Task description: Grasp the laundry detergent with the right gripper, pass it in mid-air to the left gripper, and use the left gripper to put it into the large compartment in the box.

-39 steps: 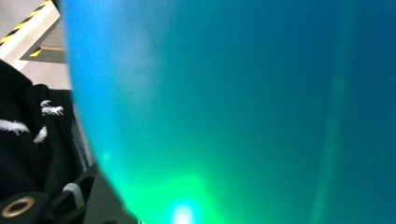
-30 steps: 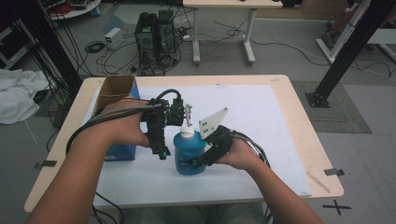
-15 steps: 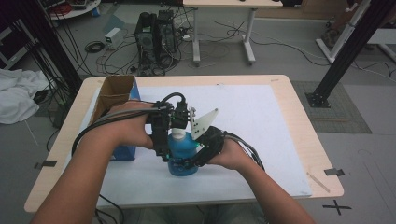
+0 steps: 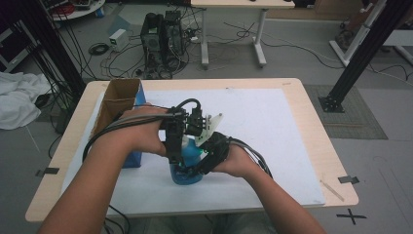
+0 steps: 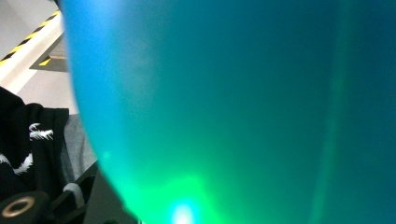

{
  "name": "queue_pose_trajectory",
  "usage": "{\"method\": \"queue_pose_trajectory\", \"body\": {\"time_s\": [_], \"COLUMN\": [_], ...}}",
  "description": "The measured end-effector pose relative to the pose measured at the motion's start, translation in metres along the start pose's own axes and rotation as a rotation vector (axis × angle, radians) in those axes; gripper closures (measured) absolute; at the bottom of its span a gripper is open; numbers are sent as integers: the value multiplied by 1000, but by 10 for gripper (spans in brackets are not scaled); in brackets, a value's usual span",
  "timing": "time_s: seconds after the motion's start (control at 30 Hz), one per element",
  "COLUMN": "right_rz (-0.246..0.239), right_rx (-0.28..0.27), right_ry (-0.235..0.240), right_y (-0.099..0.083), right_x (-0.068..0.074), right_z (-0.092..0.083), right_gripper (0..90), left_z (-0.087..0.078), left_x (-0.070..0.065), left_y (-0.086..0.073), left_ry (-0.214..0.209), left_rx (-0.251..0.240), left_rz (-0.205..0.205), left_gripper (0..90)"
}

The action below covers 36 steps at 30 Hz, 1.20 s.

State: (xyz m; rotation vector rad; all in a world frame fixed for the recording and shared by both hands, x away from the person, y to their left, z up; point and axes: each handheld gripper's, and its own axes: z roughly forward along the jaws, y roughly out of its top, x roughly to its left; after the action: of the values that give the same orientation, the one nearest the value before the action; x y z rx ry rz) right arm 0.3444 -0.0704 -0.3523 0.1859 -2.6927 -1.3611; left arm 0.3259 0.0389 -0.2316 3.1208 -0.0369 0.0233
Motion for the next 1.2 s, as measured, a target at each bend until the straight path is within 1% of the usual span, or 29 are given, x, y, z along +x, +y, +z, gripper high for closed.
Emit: {"method": "queue_pose_trajectory", "body": {"time_s": [0.03, 0.07, 0.13, 0.17, 0.2, 0.23, 0.27, 0.3, 0.33, 0.37, 0.43, 0.47, 0.5, 0.57, 0.63, 0.67, 0.7, 0.73, 0.77, 0.8, 0.83, 0.9, 0.93, 1.0, 1.07, 1.1, 1.13, 1.17, 1.2], "right_rz": [0, 4, 1, 6, 44, 41, 43, 32, 66, 75, 98, 68, 65, 70, 102, 109, 79, 71, 76, 69, 68, 72, 84, 102, 104, 101, 98, 43, 43], "right_rx": [-1, 1, 2, 5, -3, -7, -6, -5, -7, -5, 4, -8, -12, -7, 6, 8, -8, -8, -9, -11, -11, -15, -6, 1, -2, 0, -1, -30, -30], "right_ry": [3, 4, 4, 8, 4, 4, 9, 6, 5, 1, 12, 1, 3, 4, 15, 16, 0, 2, 8, 5, 5, 5, 11, 19, 21, 20, 19, -11, -8], "right_y": [0, 1, 1, 1, 2, 2, 2, 3, 4, 4, 5, 5, 5, 5, 5, 5, 5, 6, 5, 6, 6, 6, 6, 6, 7, 7, 7, 7, 7], "right_x": [0, 0, 0, 0, 2, 2, 2, 2, 4, 6, 8, 6, 5, 6, 8, 8, 6, 5, 5, 5, 5, 5, 7, 8, 8, 8, 7, 4, 4], "right_z": [0, -1, -2, -2, -2, -2, -3, -3, -3, -3, -3, -4, -4, -4, -3, -3, -3, -4, -4, -4, -4, -3, -3, -2, -3, -3, -3, -3, -3], "right_gripper": [448, 448, 448, 448, 448, 448, 448, 448, 448, 448, 448, 449, 449, 448, 449, 448, 449, 449, 449, 449, 449, 448, 449, 449, 449, 449, 449, 449, 449], "left_z": [1, 1, 2, 3, 3, 3, 3, 4, 4, 5, 6, 7, 7, 7, 7, 7, 7, 7, 7, 7, 7, 7, 7, 6, 6, 6, 6, 6, 5], "left_x": [-1, -1, -1, -2, -1, -1, -1, -1, -1, 0, -1, 0, -1, -1, -1, 0, -2, -2, -1, -1, -2, -2, -2, -2, -3, -2, -2, -1, -3], "left_y": [0, 0, 1, 1, 3, 3, 4, 5, 6, 6, 7, 7, 7, 7, 7, 7, 7, 6, 6, 6, 6, 5, 5, 5, 5, 5, 5, 5, 4], "left_ry": [-12, -7, -8, -12, -14, -6, -8, -13, -4, 4, -2, -3, -7, 0, 14, 10, -8, 7, 14, 9, -6, 2, 3, 12, -5, 8, -4, 6, 1], "left_rx": [2, 4, 11, 9, 20, 19, 20, 19, 24, 26, 30, 25, 26, 30, 37, 34, 34, 35, 35, 35, 40, 43, 42, 34, 33, 31, 33, 33, 33], "left_rz": [-15, -21, -8, -18, -11, -9, -1, -8, 3, 11, 5, 13, -4, 5, 17, 17, -7, -5, 5, 6, -11, -11, -11, -4, -9, 8, -5, 15, -5], "left_gripper": [89, 89, 89, 89, 89, 89, 89, 89, 89, 89, 89, 89, 89, 89, 90, 91, 91, 93, 99, 106, 117, 146, 148, 186, 187, 190, 207, 213, 213]}}
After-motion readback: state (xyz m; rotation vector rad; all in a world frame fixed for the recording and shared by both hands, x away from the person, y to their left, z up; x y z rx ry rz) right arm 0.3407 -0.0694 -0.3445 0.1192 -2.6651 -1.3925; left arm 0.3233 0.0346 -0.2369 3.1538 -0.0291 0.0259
